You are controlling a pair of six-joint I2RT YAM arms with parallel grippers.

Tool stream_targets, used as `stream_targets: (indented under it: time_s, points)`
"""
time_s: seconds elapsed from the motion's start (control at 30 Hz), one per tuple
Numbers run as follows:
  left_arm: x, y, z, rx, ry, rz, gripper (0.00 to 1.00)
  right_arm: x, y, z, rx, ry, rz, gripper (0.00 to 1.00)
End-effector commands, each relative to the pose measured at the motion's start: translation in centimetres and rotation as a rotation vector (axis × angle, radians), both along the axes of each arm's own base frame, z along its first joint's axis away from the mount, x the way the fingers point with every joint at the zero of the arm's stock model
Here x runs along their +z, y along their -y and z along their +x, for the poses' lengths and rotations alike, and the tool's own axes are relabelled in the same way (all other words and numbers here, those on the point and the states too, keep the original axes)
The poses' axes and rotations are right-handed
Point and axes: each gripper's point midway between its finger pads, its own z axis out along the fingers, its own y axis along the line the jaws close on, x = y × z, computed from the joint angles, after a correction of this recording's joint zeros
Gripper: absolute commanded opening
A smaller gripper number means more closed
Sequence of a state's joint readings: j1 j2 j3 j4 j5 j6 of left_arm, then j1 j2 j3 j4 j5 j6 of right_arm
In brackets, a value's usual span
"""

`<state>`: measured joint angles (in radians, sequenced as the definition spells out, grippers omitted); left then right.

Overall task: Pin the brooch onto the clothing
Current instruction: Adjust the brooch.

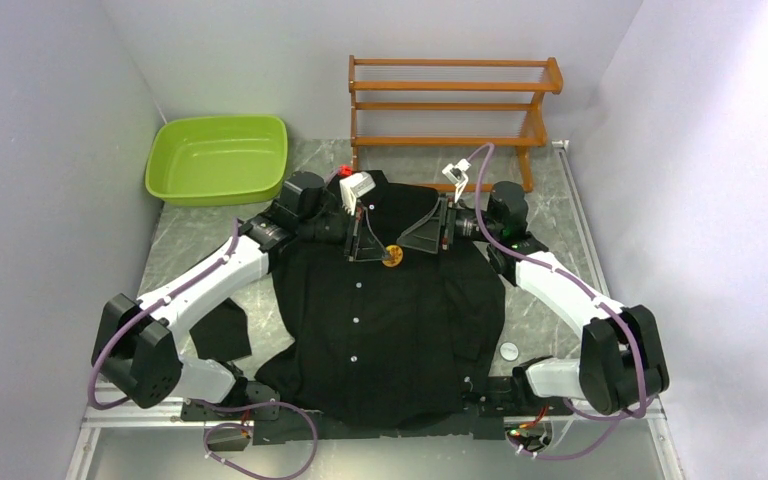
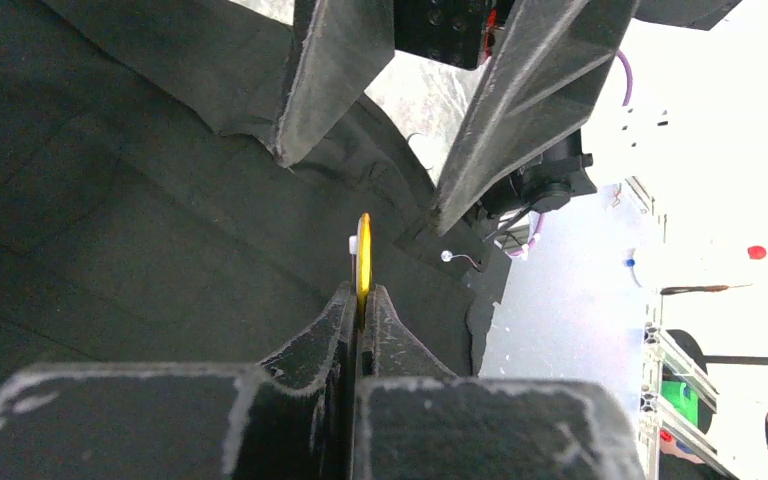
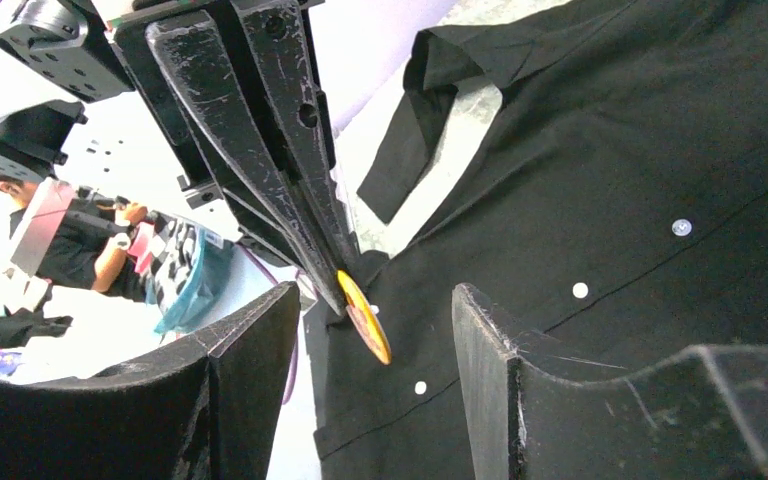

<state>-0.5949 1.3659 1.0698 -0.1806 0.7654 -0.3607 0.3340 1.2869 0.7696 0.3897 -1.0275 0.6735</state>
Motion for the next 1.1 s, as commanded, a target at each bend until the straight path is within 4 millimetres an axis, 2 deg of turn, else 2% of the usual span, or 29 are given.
stream_targets:
  time_s: [0.0,0.27,0.37,0.47,0.6,0.67,0.73,0.77,0.93,1.0,1.03,1.07]
  points:
    - [2.4,0.4,-0.7,-0.043,0.056,-0.056,0.03,1.5,-0.6,-0.5,0.074,0.113,0.016,0.61]
    - [3.1,0.4,-1.1,-0.06,0.081,-0.074,0.03,1.0,-1.4,-2.8,0.203,0.153,0.02,0.57]
    - [3.3,0.3,-1.1,-0.056,0.101,-0.078,0.03,1.0,-1.4,-3.5,0.235,0.163,0.03,0.44]
    - [3.2,0.2,-1.0,-0.047,0.111,-0.074,0.03,1.1,-1.5,-3.9,0.261,0.171,0.037,0.4]
    - [3.0,0.2,-1.0,-0.051,0.104,-0.064,0.03,1.4,-1.6,-4.1,0.271,0.193,0.044,0.27]
    - [2.9,0.2,-0.9,-0.051,0.103,-0.06,0.03,1.7,-1.7,-4.3,0.281,0.212,0.049,0.15]
    - [2.9,0.2,-1.0,-0.053,0.105,-0.059,0.03,1.8,-1.9,-4.3,0.278,0.228,0.047,0.11]
    - [3.0,0.2,-1.0,-0.053,0.109,-0.06,0.03,2.0,-1.9,-4.3,0.281,0.236,0.048,0.0]
    - [2.8,-0.2,-0.8,-0.03,0.127,-0.041,0.04,2.4,-2.1,-4.0,0.264,0.268,0.042,0.0]
    - [2.4,-0.7,0.0,0.027,0.143,-0.009,0.25,2.3,-2.2,-3.1,0.219,0.287,0.013,0.0]
    - [2.2,-1.2,0.9,0.094,0.151,0.015,0.43,2.3,-2.1,-2.5,0.186,0.306,-0.008,0.0]
    - [2.0,-2.0,2.1,0.19,0.157,0.047,0.77,2.4,-2.0,-2.0,0.155,0.326,-0.028,0.0]
